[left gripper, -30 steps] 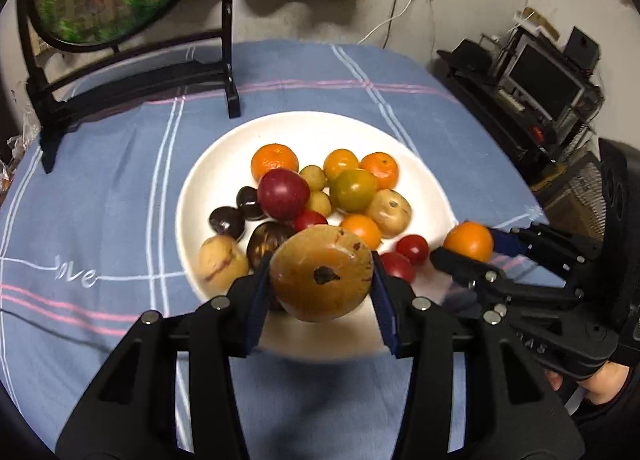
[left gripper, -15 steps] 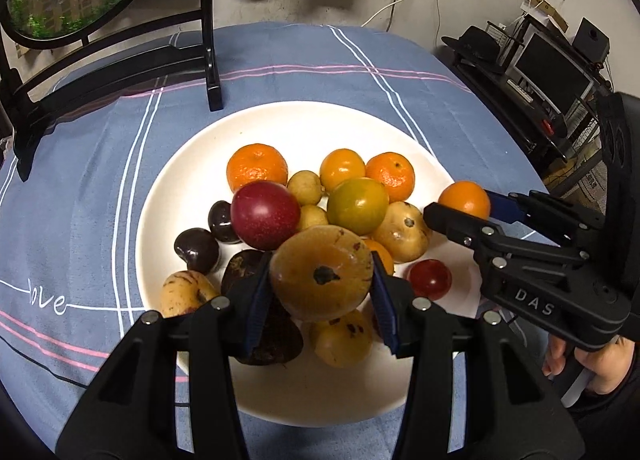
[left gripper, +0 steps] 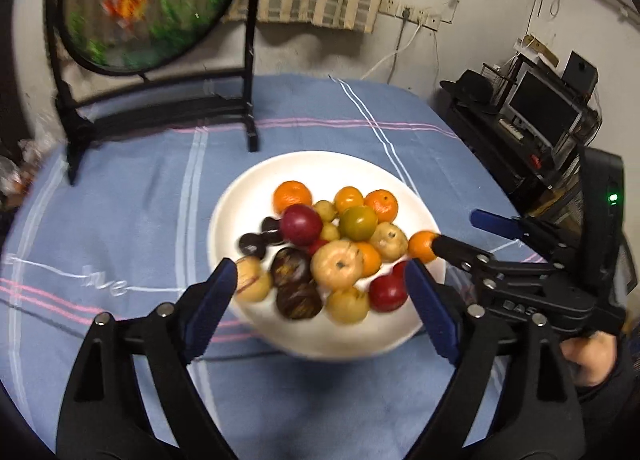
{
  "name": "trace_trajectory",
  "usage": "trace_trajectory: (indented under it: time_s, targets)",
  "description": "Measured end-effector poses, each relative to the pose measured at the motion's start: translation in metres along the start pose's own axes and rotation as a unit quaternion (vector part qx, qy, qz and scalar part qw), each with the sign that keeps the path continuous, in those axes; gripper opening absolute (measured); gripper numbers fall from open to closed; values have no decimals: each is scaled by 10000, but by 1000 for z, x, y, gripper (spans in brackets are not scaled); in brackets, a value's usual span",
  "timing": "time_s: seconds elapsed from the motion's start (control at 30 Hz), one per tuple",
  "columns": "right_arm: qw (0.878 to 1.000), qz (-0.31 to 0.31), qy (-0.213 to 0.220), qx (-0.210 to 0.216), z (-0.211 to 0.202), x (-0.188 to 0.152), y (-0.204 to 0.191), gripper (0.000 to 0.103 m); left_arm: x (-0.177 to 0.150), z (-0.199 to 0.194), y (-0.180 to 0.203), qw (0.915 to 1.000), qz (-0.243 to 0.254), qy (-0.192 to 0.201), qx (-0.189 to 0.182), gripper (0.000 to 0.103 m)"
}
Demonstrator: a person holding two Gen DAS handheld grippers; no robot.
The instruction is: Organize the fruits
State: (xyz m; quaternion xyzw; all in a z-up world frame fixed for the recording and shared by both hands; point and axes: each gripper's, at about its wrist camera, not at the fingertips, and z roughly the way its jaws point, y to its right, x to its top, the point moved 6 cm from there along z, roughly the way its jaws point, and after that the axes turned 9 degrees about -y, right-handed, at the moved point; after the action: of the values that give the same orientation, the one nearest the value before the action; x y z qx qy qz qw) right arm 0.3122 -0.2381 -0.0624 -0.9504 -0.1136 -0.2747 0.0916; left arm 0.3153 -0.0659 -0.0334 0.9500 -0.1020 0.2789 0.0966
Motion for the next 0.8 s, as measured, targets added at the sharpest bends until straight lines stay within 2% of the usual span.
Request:
trace_trajectory:
  time_s: [0.17, 0.23, 0.27, 0.37, 0.47, 0.8]
  targets:
    - [9999, 73, 95, 113, -37, -45, -28, 73, -34, -36, 6, 9994, 31, 262, 227, 99]
    - [9995, 261, 154, -112, -48, -70, -37, 89, -51, -49, 9, 9981, 5, 446, 433, 99]
    - [9988, 333, 208, -282, -52, -80, -40, 102, -58, -54, 10, 9973, 6, 504, 534, 99]
    - [9969, 459, 243, -587, -57, -112, -53, 102, -85, -64, 15, 9971, 37, 489, 577, 99]
    - [9965, 574, 84, -596, -55, -126, -59, 102, -106, -71, 16, 9980, -20, 399, 496, 99]
    - [9961, 561, 122, -664, -70, -134, -73, 102, -128, -89, 6, 9974, -199, 443, 540, 99]
